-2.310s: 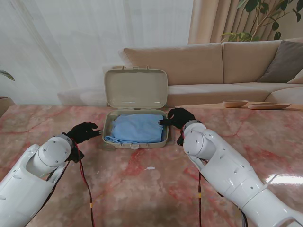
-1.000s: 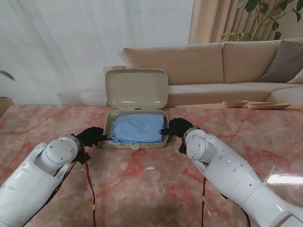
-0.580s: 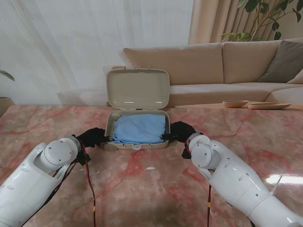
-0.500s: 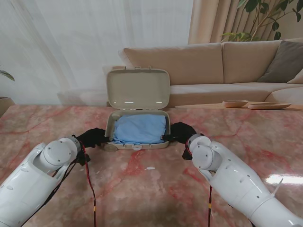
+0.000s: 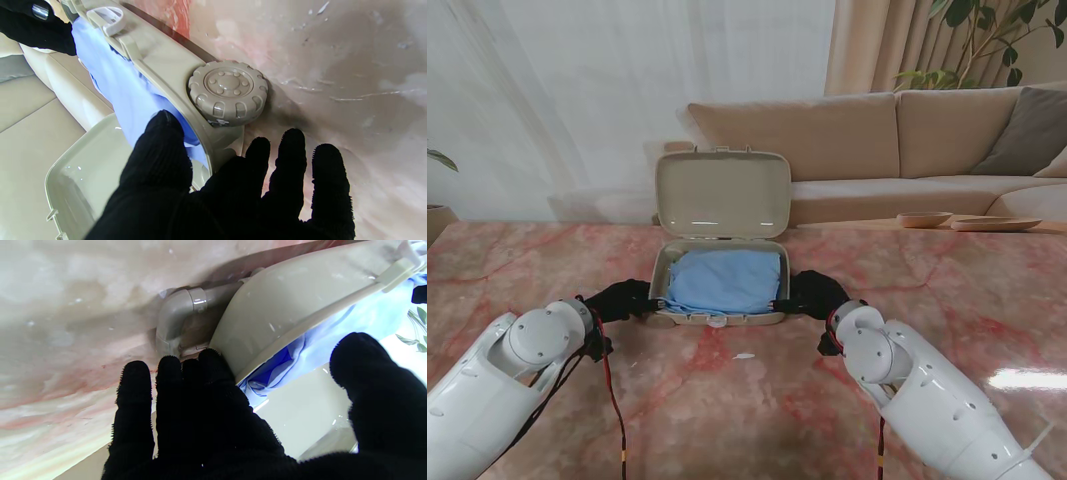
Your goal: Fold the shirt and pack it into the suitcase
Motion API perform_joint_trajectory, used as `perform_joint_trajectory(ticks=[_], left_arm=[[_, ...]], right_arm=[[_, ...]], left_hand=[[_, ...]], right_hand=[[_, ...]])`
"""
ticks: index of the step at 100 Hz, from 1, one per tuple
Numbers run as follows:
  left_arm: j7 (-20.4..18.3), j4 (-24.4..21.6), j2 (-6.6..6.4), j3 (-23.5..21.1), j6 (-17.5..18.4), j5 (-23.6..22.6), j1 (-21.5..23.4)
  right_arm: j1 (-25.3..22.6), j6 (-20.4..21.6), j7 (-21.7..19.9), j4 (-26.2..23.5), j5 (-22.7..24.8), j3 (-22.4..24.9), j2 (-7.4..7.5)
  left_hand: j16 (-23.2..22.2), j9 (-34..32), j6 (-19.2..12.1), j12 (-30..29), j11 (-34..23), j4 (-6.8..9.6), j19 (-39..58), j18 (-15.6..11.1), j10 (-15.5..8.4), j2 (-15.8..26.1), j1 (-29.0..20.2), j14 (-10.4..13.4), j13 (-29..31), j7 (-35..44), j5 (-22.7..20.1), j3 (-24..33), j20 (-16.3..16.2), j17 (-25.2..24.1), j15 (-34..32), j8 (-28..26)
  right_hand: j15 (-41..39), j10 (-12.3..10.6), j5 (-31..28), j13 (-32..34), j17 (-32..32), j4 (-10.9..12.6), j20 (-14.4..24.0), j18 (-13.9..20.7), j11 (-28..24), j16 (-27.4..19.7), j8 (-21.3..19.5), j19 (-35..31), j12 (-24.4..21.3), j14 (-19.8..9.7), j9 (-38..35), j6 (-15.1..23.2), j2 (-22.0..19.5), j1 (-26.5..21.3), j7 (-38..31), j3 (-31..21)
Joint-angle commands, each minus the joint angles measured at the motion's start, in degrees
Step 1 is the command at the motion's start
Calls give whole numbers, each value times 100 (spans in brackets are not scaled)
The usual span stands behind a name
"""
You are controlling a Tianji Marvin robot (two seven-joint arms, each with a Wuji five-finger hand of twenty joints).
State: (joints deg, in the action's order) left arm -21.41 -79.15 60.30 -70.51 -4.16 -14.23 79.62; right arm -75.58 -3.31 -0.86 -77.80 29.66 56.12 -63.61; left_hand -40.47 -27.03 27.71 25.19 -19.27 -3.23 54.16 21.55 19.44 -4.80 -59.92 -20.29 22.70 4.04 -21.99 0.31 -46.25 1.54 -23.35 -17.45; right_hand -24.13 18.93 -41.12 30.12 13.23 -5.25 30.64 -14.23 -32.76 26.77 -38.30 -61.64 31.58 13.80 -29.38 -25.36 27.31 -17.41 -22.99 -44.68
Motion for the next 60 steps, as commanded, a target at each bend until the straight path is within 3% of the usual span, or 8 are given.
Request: perform_joint_trajectory(ticks=[1,60], left_arm=[[-130,-80,64,104,111,5,150],[-189,-619,-20,-121,669,-127,884]], right_arm=[[-165,124,-131,-220,-3,-33,-60],[-1340,472,-415,-1098,-47,618,87]], left_hand=[[32,-158,-1316,44,-34,76,113,150,-461,226,-117,-128,131,680,-269,-192,-83,-99,-122,-202],[51,-207,-1328,52,-76,80,99,132,-473,200,-189,-90,160,763,-247,-184,-69,-87,-114,-210]], right_hand=[[-8,-371,-7,195,8,230,9,-34,-29,-131,-9,-195,-95,-62,-69,1687,-24,14,24,-27],[9,-307,-89,272,46,214,-6,-83,25,-122,38,-179,-115,16,-160,1626,49,4,15,-154]])
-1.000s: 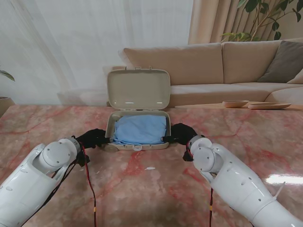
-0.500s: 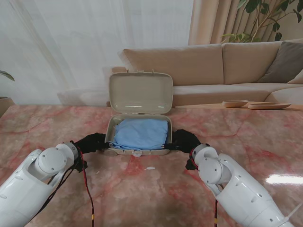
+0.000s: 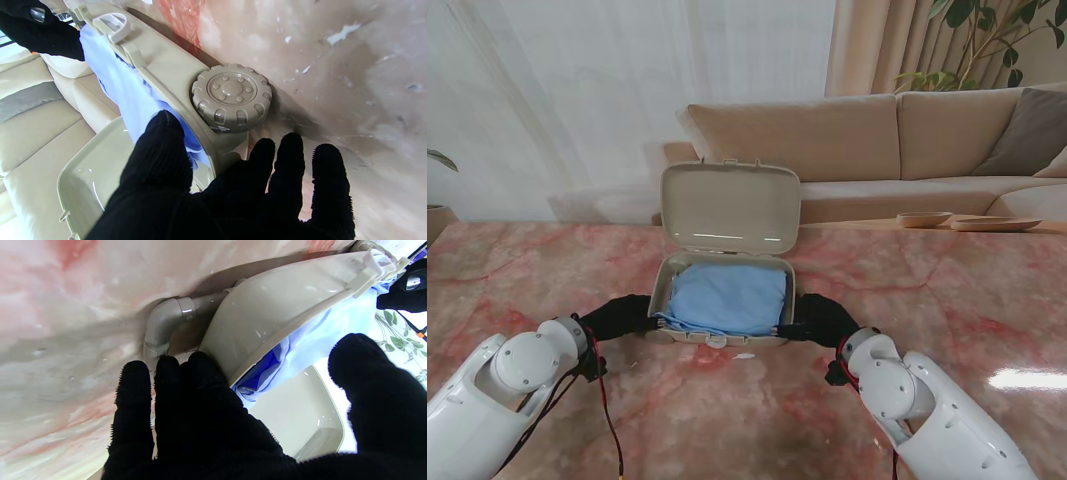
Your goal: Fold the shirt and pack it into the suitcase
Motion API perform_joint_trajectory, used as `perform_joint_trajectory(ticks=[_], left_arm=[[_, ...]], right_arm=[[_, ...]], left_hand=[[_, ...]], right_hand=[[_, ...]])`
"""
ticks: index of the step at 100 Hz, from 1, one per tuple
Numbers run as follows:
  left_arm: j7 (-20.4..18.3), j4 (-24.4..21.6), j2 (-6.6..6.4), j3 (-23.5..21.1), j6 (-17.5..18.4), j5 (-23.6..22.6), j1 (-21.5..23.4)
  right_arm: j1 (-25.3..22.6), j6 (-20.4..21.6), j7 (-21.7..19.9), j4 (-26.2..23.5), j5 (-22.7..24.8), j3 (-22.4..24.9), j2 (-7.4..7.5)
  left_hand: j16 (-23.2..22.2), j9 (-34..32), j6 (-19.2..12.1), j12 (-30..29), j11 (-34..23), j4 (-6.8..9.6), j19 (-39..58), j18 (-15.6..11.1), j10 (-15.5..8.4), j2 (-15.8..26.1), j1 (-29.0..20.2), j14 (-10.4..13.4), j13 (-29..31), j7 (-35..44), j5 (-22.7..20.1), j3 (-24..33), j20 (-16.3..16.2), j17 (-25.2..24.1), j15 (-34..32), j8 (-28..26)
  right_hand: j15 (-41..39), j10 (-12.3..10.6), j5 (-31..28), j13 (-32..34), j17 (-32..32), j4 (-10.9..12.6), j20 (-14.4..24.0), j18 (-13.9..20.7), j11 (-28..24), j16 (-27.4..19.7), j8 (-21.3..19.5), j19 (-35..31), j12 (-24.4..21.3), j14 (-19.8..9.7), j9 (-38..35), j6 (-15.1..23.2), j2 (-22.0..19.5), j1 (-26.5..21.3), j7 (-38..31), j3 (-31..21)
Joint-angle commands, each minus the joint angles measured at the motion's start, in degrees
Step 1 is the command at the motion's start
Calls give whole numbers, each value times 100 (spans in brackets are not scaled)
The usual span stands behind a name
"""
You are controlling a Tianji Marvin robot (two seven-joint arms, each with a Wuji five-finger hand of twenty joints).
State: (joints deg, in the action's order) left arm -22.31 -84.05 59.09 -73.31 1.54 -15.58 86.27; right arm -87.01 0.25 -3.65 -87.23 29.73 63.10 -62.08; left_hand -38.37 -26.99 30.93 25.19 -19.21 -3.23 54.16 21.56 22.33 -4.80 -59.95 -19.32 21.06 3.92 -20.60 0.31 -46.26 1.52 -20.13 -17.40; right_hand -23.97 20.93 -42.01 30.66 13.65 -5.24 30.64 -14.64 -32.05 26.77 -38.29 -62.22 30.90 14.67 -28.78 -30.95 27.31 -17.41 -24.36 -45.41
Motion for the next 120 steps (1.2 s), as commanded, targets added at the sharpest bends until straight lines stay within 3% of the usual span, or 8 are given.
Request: perform_joint_trajectory(ticks=[1,32,79,120], left_arm=[[-94,-141,102,154,102,6,235],[-65,-528,84,-23,80,-106,635],[-16,-693,95,-301,-157,-206,831],[150,-906,117,-458,-247,-409,1002]], right_arm=[[-219,123,-141,-170,-57,-67,-64],[-734,276,-276,-603,-56,273,-10],[-861,95,-528,-746,-75,429,36],[-1025,-157,-634,-994,23,676,54]], left_hand=[[-159,-210,-1650,51,-81,81,98,130,-760,198,-188,-185,326,776,-385,-183,-69,-84,-437,-214],[-152,-264,-1658,56,-94,79,97,120,-763,195,-194,-190,346,799,-397,-185,-63,-73,-441,-207],[-139,-258,-1652,57,-85,80,91,110,-751,193,-201,-192,325,782,-384,-186,-54,-71,-430,-189],[-89,-295,-1644,49,-70,82,37,83,-729,167,-210,-306,253,771,-407,-185,-11,-85,-367,-182]], right_hand=[[-7,-505,1,216,5,213,-6,-45,-44,-122,40,-121,-48,-68,-218,2180,42,1,154,-83],[-3,-420,-42,195,-10,210,-12,-110,-2,-119,69,-109,-55,18,-254,2094,-19,-95,210,-5],[49,-540,-3,199,-14,229,-22,-16,29,-125,39,-80,-41,-94,-236,2216,-5,-9,238,86],[67,-486,-16,215,-3,212,-3,-61,90,-108,45,-76,-47,-26,-250,2164,20,127,240,128]])
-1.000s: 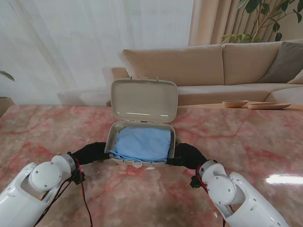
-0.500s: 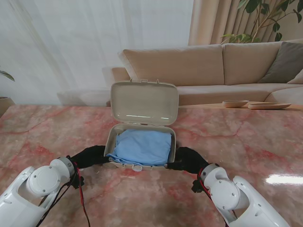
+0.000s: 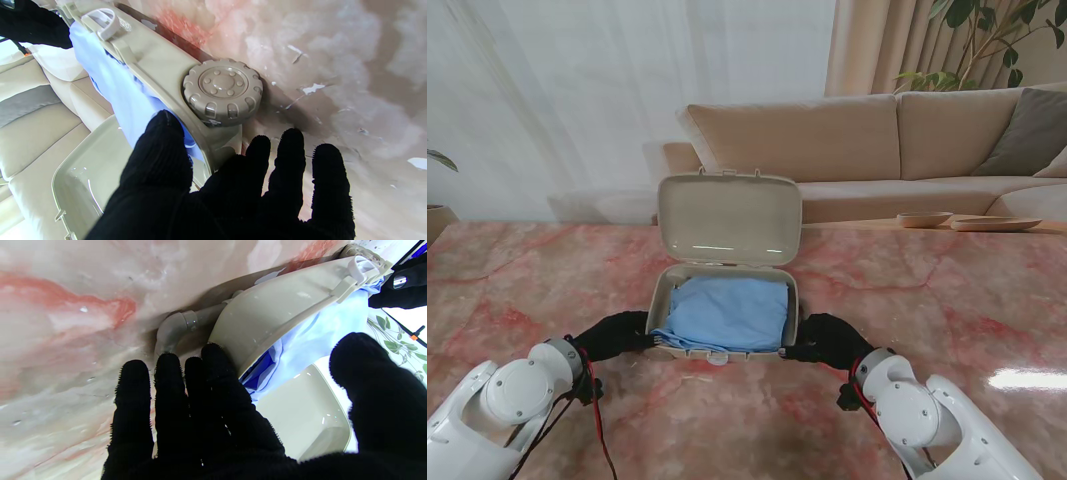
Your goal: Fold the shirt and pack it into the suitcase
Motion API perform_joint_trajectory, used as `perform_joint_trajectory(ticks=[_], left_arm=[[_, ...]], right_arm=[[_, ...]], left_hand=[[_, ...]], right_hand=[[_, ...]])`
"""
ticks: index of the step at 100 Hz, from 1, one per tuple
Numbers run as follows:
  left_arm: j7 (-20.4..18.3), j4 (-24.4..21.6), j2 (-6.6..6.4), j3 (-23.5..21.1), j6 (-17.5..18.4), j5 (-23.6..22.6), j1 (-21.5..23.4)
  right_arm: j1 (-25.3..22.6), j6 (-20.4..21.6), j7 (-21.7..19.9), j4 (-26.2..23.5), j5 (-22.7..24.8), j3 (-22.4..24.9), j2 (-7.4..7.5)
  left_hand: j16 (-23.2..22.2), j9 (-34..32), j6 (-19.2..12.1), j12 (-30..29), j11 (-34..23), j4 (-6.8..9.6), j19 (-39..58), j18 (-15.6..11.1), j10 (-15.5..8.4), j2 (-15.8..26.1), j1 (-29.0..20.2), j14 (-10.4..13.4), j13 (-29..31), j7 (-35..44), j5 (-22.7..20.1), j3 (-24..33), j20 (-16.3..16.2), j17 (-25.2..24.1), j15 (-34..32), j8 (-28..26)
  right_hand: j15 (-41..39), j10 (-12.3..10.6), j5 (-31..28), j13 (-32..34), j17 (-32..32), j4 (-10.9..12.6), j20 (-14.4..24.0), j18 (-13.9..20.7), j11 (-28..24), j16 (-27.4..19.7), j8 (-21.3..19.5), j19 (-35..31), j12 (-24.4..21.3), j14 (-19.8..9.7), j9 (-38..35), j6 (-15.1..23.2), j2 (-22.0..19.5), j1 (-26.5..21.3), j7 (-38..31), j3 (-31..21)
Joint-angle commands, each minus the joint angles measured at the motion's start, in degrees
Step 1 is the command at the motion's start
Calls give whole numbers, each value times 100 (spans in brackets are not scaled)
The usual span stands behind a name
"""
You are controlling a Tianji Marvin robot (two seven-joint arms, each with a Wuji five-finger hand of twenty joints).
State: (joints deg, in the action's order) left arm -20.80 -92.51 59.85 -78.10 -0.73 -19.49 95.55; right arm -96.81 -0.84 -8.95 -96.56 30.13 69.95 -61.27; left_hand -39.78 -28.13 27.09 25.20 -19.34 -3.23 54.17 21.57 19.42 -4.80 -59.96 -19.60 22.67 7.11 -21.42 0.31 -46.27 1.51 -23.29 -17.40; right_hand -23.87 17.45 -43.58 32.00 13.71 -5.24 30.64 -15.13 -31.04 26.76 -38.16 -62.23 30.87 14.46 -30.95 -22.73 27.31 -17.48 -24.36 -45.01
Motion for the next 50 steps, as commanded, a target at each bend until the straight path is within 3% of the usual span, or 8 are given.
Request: perform_joint_trajectory(ticks=[1,50], left_arm=[[1,-64,41,16,-22,-23,77],[168,-393,69,-398,-233,-282,447]], right_arm=[[-45,-56,-104,-63,-17,-6,-27],[21,-757,-110,-93,40,242,-57]], left_hand=[[54,-180,-1254,48,-55,80,36,82,-442,170,-202,-283,90,451,-324,-188,-10,-84,-49,-182],[103,-183,-1263,37,-33,82,8,82,-451,145,-212,-234,70,431,-348,-184,27,-98,-18,-179]], right_hand=[[56,-132,143,83,-7,212,-2,-14,-9,-107,32,-76,-44,-3,-32,1342,21,137,242,93],[93,-61,160,22,-40,232,26,-33,74,-101,63,-60,-40,43,-21,1233,-124,50,346,426]])
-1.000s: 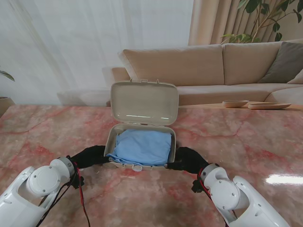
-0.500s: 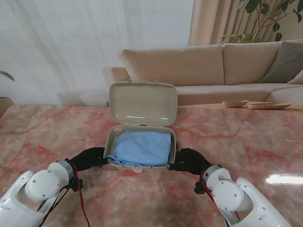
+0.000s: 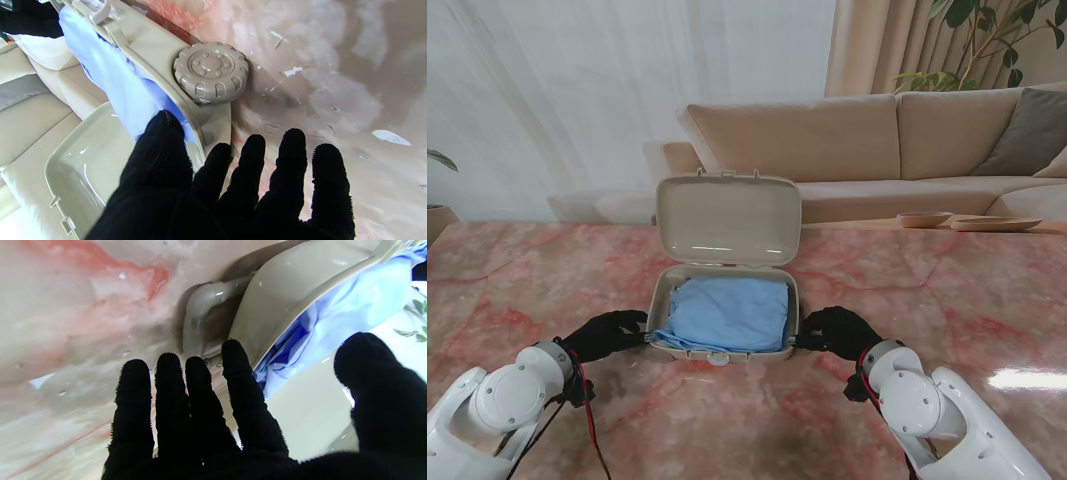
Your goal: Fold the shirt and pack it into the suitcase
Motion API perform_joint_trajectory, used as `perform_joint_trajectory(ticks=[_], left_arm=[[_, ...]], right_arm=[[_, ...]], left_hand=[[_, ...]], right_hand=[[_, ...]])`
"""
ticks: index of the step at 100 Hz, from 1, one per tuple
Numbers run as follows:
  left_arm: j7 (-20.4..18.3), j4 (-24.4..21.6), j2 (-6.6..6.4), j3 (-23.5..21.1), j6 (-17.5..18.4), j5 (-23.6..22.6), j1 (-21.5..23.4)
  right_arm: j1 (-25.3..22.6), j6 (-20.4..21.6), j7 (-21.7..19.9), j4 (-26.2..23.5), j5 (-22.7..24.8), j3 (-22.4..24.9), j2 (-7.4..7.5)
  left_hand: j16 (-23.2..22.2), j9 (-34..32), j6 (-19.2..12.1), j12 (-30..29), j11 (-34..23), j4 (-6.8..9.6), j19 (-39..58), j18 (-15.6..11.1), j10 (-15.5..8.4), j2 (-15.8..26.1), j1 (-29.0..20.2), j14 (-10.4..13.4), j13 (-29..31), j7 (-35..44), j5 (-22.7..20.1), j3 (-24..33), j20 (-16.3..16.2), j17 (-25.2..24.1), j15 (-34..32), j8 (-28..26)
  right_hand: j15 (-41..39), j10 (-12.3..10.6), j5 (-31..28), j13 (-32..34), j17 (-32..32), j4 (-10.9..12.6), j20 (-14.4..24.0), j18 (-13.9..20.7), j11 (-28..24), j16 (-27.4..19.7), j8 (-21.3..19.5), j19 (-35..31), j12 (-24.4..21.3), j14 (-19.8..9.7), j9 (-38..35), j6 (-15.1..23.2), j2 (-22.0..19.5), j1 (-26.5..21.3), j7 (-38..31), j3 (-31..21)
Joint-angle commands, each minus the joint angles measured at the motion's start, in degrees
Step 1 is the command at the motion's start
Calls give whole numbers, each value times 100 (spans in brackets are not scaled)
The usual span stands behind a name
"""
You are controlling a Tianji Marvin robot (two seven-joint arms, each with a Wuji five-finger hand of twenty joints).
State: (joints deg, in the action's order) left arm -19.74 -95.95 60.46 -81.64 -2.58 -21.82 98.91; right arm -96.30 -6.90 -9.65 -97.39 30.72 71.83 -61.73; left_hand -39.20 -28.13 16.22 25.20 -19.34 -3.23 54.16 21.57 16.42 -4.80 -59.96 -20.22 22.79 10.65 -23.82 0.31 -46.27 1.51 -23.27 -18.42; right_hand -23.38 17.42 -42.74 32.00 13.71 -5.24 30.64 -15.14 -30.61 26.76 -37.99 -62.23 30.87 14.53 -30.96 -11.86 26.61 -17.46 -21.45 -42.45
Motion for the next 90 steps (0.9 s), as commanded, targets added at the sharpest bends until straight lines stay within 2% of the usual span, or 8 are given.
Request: perform_joint_trajectory(ticks=[1,23,43,52,62,77,90], left_arm=[[66,-59,8,-55,-53,-54,124],[305,-360,60,-332,-157,-168,449],[713,-650,140,-464,-188,-316,745],[943,-711,189,-469,-212,-313,827],[1069,-746,216,-468,-214,-315,888],[1222,-734,249,-438,-234,-292,928],[1313,-675,273,-385,-264,-224,911]], right_arm=[[-30,-173,-30,-14,-22,62,-16],[256,-680,228,10,-18,175,-97],[957,-1191,643,289,-261,138,-247],[1315,-1323,839,516,-582,88,-340],[1694,-1252,1015,850,-814,24,-419],[2156,-1195,1123,1254,-895,-122,-478],[2485,-1448,1203,1482,-1316,-263,-585]], left_hand=[[46,-179,-181,36,-31,81,9,80,-152,150,-208,-170,56,75,-105,-185,28,-98,-19,-77],[52,-200,-187,31,-20,82,2,86,-149,143,-205,-174,69,67,-120,-184,34,-106,-18,-76],[57,-197,-187,17,10,82,-8,103,-142,149,-197,-169,75,35,-104,-191,35,-118,-7,-63],[60,-220,-187,12,18,80,-19,113,-137,140,-183,-180,86,28,-122,-195,38,-114,-1,-60],[64,-224,-184,6,35,80,-21,115,-138,133,-178,-176,89,17,-135,-193,36,-113,8,-57],[67,-229,-187,4,47,81,-32,131,-137,131,-172,-159,93,-2,-130,-189,35,-119,17,-54],[67,-227,-206,4,54,81,-43,147,-147,137,-162,-160,98,-12,-131,-191,33,-121,22,-55]], right_hand=[[45,-57,69,23,-40,233,26,-32,32,-100,45,-59,-40,29,-22,151,-57,44,54,173],[34,-107,94,97,-1,252,46,-59,49,-89,40,-77,-38,20,-71,196,3,42,78,241],[-2,-139,785,-40,-58,285,86,-23,-61,-43,35,-59,41,-76,538,58,462,74,373,-147],[-52,-181,1211,-152,-129,265,116,31,-242,-21,-90,-23,97,-161,858,432,762,-6,384,-499],[-149,-224,1697,-267,-209,246,173,88,-481,28,-205,-8,233,-277,1123,931,1004,-210,240,-788],[-198,-255,2019,-373,-228,191,212,101,-585,40,-141,15,330,-369,1338,981,1202,-258,63,-920],[-170,-242,2080,-484,-296,168,207,117,-563,25,-92,77,328,-381,1466,1026,1186,-251,-5,-852]])
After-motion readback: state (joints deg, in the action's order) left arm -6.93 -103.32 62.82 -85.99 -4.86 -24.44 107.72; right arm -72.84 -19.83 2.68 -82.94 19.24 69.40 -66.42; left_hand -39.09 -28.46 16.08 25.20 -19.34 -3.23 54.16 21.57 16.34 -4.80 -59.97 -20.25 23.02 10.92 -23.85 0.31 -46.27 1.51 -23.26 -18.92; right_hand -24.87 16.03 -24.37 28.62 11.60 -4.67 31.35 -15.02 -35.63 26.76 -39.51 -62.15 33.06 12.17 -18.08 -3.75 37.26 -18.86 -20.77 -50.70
